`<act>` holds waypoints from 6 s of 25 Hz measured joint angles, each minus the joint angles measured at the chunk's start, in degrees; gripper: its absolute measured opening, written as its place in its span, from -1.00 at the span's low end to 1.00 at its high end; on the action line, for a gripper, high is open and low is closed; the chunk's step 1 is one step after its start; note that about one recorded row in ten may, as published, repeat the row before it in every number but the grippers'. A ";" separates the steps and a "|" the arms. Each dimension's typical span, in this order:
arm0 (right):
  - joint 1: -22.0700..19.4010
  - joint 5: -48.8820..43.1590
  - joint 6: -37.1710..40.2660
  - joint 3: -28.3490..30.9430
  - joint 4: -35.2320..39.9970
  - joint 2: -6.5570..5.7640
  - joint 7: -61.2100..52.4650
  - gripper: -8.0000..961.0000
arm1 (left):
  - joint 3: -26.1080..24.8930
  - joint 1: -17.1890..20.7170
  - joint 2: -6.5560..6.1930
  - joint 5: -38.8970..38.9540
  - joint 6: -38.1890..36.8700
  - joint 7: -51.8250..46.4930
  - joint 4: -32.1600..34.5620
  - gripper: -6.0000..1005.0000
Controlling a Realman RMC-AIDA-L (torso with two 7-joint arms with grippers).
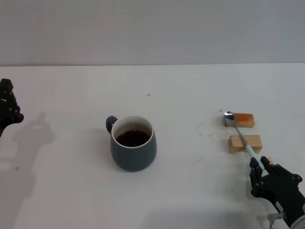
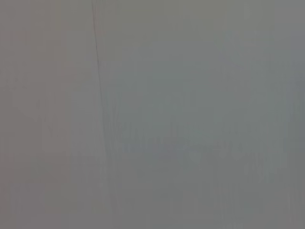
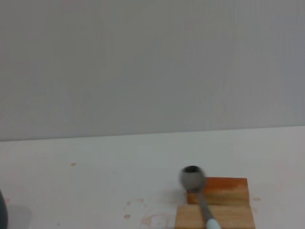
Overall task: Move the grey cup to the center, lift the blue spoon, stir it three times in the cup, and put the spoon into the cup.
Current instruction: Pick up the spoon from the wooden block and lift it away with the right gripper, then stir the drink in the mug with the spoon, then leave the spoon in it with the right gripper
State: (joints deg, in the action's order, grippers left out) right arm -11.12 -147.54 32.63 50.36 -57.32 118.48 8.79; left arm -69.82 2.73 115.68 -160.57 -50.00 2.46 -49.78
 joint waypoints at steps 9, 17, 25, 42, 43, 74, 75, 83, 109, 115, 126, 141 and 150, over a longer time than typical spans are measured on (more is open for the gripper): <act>-0.39 0.06 0.05 0.00 -0.41 0.00 0.00 -0.60 | -0.05 0.08 -0.02 0.00 -0.01 0.00 -0.16 -0.99; -0.41 0.06 0.07 0.16 -0.42 0.00 0.04 -0.64 | -0.05 0.08 -0.02 0.00 -0.01 0.00 -0.16 -0.99; -0.48 0.06 0.13 0.36 -0.42 0.00 0.45 -0.65 | -0.05 0.08 -0.02 0.00 -0.01 0.00 -0.14 -0.99; -3.11 -0.49 -5.21 1.89 -9.75 -0.63 6.03 -0.66 | -0.52 -0.52 0.07 -0.01 1.35 0.00 0.32 -0.99; -3.11 -0.49 -5.21 1.89 -9.75 -0.63 6.03 -0.66 | -0.52 -0.52 0.07 -0.01 1.35 0.00 0.32 -0.99; 11.62 3.74 -75.40 29.65 -59.33 -0.18 23.86 -0.66 | -6.78 -1.09 2.06 0.34 6.52 -0.36 1.67 -0.99; 11.62 3.74 -75.40 29.65 -59.33 -0.18 23.86 -0.66 | -6.78 -1.09 2.06 0.34 6.52 -0.36 1.67 -0.99; 25.46 5.23 -89.08 36.71 -59.08 0.22 22.81 -0.66 | -7.91 -2.90 2.17 0.44 6.60 -0.66 3.73 -0.99; 60.79 9.96 -124.61 50.54 -41.70 -0.43 12.19 -0.66 | -12.33 -8.71 2.35 0.68 6.72 -1.68 9.33 -0.99; 65.63 11.96 -129.39 52.75 -36.06 -1.54 11.82 -0.66 | -12.92 -9.65 2.36 0.71 6.69 -1.67 10.56 -0.99; 69.19 15.03 -133.66 52.19 -27.84 -3.27 12.15 -0.66 | -13.64 -10.12 2.35 0.70 6.25 -1.67 11.39 -0.99; 69.93 13.37 -135.84 50.49 -21.75 -3.78 13.47 -0.66 | -14.32 -10.67 2.35 0.70 6.22 -1.60 11.31 -0.99; 70.89 11.63 -134.15 49.08 -17.12 -3.34 15.40 -0.66 | -14.31 -10.74 2.35 0.70 5.66 -1.62 11.33 -0.99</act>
State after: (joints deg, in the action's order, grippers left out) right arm 59.77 -135.91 -101.52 99.44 -74.44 115.13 24.19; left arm -84.14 -8.01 118.03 -159.87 -44.33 0.84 -38.45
